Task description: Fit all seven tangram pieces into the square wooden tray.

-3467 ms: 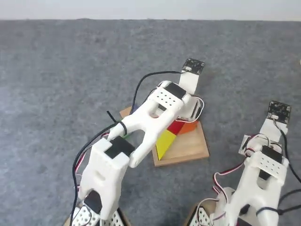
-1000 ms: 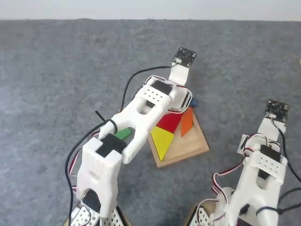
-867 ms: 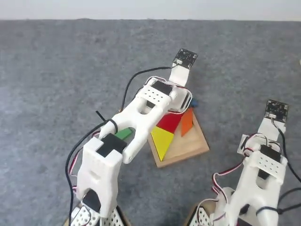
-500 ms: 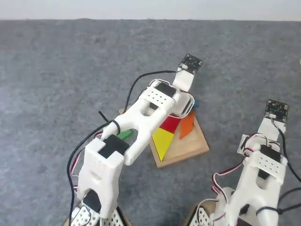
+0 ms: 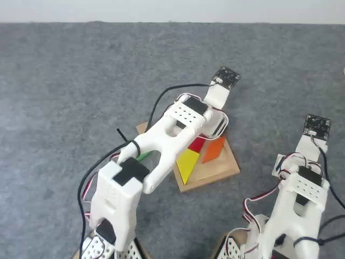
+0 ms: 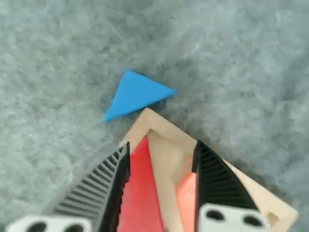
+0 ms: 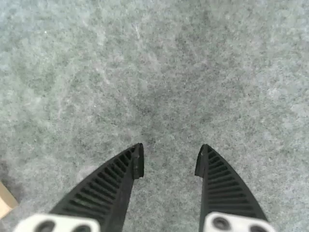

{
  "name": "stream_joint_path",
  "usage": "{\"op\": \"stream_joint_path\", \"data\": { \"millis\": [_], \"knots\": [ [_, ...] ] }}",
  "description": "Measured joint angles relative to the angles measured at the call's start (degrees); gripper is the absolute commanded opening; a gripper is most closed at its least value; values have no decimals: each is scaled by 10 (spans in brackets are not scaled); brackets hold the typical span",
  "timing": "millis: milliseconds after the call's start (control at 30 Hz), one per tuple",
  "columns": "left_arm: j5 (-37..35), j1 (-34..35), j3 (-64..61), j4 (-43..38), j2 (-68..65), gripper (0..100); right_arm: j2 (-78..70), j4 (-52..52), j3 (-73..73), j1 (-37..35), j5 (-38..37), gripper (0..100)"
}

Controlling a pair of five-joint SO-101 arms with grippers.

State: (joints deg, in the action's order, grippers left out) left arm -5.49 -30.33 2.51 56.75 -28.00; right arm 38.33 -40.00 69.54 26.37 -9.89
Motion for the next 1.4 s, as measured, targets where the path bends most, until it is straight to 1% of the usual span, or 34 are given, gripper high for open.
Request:
{"op": "stream_joint_path", "data": {
  "millis": [67,333,533,700,867,1400],
  "knots": [
    [-1,-6,-2,6,17,202,0,0,0,0,0,187],
    [2,-47,-92,2,67,202,0,0,0,0,0,187],
    [10,-42,-110,0,67,202,0,0,0,0,0,187],
    [25,-16,-110,-28,67,202,0,0,0,0,0,187],
    [47,-14,-110,-46,67,202,0,0,0,0,0,187],
    [67,-4,-110,-45,66,202,0,0,0,0,0,187]
  ]
}}
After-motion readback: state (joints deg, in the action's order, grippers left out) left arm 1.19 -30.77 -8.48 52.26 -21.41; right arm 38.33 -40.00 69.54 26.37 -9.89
